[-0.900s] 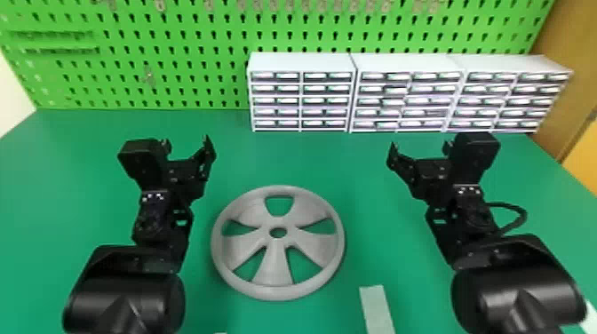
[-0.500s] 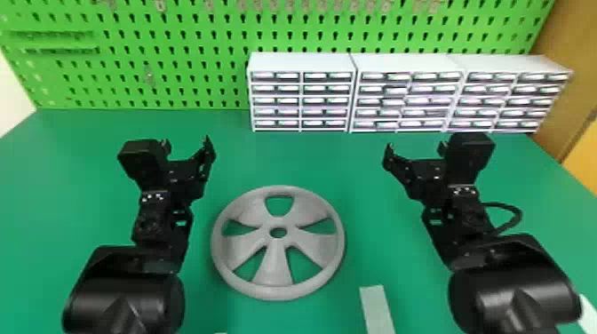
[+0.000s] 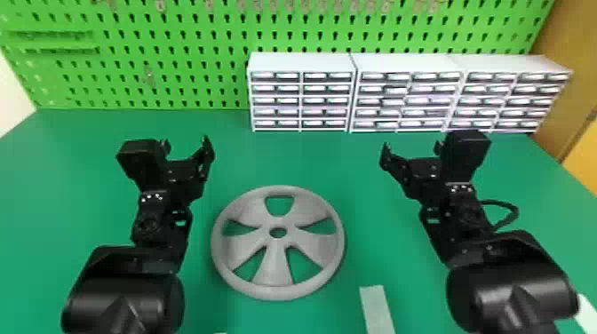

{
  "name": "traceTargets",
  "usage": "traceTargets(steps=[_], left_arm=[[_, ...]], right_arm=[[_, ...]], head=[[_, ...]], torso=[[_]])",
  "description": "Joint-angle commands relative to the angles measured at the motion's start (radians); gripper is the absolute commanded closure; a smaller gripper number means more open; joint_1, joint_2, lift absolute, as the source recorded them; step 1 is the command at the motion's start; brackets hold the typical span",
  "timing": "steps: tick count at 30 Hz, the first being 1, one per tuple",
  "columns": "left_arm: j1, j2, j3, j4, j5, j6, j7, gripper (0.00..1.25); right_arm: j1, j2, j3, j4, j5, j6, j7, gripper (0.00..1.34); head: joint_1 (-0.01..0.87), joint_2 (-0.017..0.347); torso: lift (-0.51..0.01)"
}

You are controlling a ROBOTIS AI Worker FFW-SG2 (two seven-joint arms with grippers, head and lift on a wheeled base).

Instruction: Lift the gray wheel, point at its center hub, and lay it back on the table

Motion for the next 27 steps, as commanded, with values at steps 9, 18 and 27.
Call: traceTargets(steps=[9,18,27], left_arm=[[0.020,0.002,0.006,-0.009,-0.012,-0.018,-0.002,0.48],[0.031,0.002,0.015,-0.011,-0.019,-0.035,-0.002,0.49],[0.035,0.003,0.028,-0.018,-0.028,-0.035,-0.002,0.49]], right_arm=[[-0.106,-0.020,0.083,-0.001,-0.035,0.205,-0.002,0.18],[-0.205,-0.063,0.118,-0.027,-0.160,0.409,-0.011,0.18],[-0.296,-0.116,0.176,-0.029,-0.321,0.601,-0.111,0.18]], head=[[0.692,0.048],[0.692,0.048],[0.692,0.048]], torso=[[-0.096],[-0.096],[-0.096]])
